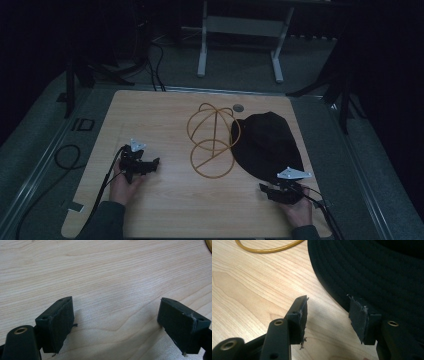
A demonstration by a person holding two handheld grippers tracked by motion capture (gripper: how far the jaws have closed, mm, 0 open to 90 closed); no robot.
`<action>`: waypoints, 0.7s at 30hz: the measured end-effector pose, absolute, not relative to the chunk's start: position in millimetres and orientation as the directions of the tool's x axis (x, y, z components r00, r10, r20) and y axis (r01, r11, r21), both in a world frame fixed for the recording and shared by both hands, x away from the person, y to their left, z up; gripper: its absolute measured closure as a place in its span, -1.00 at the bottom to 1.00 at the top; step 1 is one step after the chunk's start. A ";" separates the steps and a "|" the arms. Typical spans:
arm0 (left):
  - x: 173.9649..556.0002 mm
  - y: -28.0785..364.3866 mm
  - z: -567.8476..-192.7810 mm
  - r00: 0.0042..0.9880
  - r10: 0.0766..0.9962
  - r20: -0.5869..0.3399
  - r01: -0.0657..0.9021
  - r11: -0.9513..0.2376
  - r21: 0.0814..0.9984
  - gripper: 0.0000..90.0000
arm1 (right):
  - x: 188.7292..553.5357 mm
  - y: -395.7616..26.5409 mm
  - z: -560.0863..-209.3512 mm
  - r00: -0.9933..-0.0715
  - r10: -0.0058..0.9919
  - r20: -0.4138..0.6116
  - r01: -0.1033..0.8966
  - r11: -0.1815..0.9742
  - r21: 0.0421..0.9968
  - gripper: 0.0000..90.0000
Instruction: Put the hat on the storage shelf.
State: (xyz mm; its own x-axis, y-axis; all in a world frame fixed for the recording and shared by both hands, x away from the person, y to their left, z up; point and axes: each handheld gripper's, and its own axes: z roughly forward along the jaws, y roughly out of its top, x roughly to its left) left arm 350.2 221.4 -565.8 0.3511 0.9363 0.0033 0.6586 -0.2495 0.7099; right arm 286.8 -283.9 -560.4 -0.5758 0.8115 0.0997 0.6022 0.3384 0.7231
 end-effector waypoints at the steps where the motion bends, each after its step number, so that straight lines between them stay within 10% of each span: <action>1: 350.2 221.4 -565.8 0.351 0.936 0.003 0.659 -0.249 0.710 -0.68 | 286.8 -283.9 -560.4 -0.576 0.811 0.100 0.602 0.338 0.723 0.08; 21: 350.1 221.5 -565.8 0.352 0.936 0.004 0.659 -0.251 0.709 -0.68 | 282.1 -276.5 -559.7 -0.569 0.822 0.005 0.586 0.401 0.704 0.08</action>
